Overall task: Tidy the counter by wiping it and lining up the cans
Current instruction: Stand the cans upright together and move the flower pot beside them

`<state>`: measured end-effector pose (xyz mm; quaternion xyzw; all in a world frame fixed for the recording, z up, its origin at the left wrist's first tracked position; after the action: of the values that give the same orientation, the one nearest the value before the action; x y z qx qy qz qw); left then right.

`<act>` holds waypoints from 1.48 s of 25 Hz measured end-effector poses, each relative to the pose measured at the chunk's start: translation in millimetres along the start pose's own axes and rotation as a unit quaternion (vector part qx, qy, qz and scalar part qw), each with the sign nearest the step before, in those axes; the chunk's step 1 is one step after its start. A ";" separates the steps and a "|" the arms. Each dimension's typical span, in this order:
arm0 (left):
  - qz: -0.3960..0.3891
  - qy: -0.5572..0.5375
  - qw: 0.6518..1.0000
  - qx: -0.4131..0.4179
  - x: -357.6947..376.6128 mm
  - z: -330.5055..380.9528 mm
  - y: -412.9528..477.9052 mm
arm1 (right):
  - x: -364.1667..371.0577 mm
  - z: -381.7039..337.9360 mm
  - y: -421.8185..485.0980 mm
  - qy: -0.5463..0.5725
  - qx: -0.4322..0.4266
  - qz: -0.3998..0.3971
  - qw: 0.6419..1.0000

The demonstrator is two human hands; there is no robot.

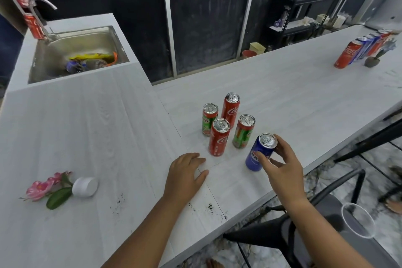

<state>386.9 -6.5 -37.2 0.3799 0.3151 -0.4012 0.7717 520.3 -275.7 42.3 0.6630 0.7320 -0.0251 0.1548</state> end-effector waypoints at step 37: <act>0.185 0.134 0.946 -0.231 -220.4 -207.7 -205.7 | 382.9 -129.7 -184.7 -0.171 -0.212 -0.436 0.858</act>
<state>66.9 171.4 -37.9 0.2928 0.4241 -0.1131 0.8495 286.7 102.4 35.0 0.2127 0.8956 -0.0469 0.3880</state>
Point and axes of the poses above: each hand's wrist, its own y-axis towards the middle knuckle, its own x-axis out of the palm, z = x × y, the point moved 4 cm from there along y, towards the middle knuckle, and after that the axes turned 5 degrees about z, right-handed, at the moved point
